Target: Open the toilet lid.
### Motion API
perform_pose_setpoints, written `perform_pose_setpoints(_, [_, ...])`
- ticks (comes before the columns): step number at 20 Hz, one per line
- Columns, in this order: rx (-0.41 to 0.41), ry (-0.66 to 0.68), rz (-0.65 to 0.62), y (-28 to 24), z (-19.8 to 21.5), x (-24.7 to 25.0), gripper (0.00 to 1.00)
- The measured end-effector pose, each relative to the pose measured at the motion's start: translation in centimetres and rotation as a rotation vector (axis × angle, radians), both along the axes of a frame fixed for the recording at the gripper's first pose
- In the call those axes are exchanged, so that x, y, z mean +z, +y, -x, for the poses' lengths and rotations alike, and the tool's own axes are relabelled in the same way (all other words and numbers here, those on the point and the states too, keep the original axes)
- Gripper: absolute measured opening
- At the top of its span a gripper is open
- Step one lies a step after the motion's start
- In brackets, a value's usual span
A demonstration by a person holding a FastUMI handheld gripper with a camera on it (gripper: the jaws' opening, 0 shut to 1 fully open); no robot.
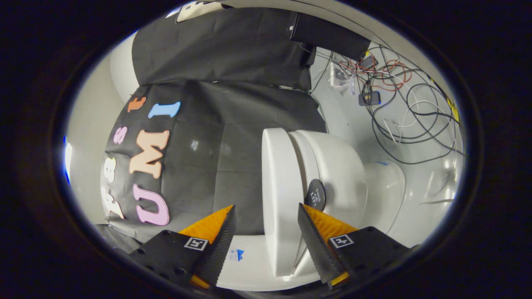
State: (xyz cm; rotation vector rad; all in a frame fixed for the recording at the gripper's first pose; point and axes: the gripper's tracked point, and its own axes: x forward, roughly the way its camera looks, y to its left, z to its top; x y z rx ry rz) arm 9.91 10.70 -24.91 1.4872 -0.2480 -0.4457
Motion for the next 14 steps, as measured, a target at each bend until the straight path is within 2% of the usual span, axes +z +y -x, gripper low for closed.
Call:
perform_pose_setpoints(5, [0.017,0.001,0.020,-0.5,0.0,0.1,0.90])
perform_pose_setpoints(14, [-0.019,0.194,0.030,-0.5,2.7,-4.2,0.91])
